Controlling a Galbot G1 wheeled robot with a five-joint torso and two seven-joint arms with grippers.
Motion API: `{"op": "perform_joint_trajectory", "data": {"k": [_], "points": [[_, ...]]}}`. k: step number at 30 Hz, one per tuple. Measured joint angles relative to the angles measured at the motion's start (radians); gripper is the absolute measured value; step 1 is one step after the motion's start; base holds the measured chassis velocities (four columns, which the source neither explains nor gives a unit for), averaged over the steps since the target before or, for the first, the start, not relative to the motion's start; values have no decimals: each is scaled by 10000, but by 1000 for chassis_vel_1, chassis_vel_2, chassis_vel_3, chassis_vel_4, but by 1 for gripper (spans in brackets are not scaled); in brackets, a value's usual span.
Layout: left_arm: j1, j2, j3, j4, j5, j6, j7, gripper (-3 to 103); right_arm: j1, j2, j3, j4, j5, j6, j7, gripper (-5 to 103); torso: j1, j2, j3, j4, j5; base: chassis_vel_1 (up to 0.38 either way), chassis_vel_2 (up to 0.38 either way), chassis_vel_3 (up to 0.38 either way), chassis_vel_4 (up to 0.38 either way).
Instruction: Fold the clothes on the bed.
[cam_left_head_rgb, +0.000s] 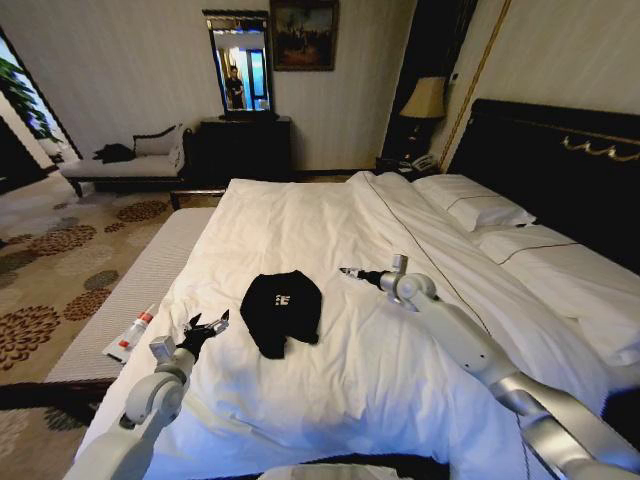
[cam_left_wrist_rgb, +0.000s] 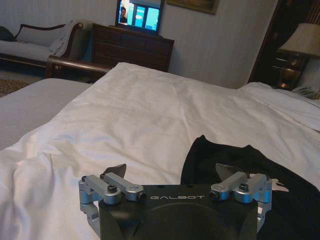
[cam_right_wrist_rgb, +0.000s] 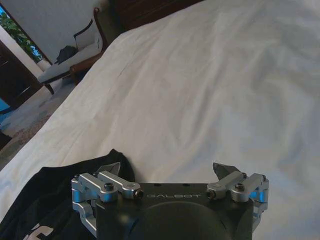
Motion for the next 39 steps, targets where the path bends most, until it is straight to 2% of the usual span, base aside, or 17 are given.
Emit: {"op": "perform_joint_trajectory", "data": {"k": [3,5,8,15,30,39], "points": [[152,-51,-272,-377,-135,0,-81,100,555,1010,-285,-1004,-76,-4,-224,100,0,0,0,-1,0,0,0,0,0],[180,-23,-289,-418,-156,2,-87,100,600,1125,-289,-1102,-109,4,-245,100,0,0,0,0,0,0,0,0,0],[345,173,-394,-684,-281,27,-138,100,894,1794,-370,-1790,-439,147,-484,100,0,0,0,4,0,0,0,0,0],[668,221,-636,-1068,-555,102,-239,100,1162,2664,-380,-2895,-1139,423,-893,100,0,0,0,-1,2,0,0,0,0],[1372,-10,-926,-1326,-307,57,-159,100,1327,3572,-139,-4378,-1683,661,-1338,100,0,0,-1,1,1,0,0,0,0],[1370,39,-957,-1467,-309,53,-231,100,1068,3633,7,-4665,-1719,682,-1427,100,0,0,0,0,2,0,0,0,0]]}}
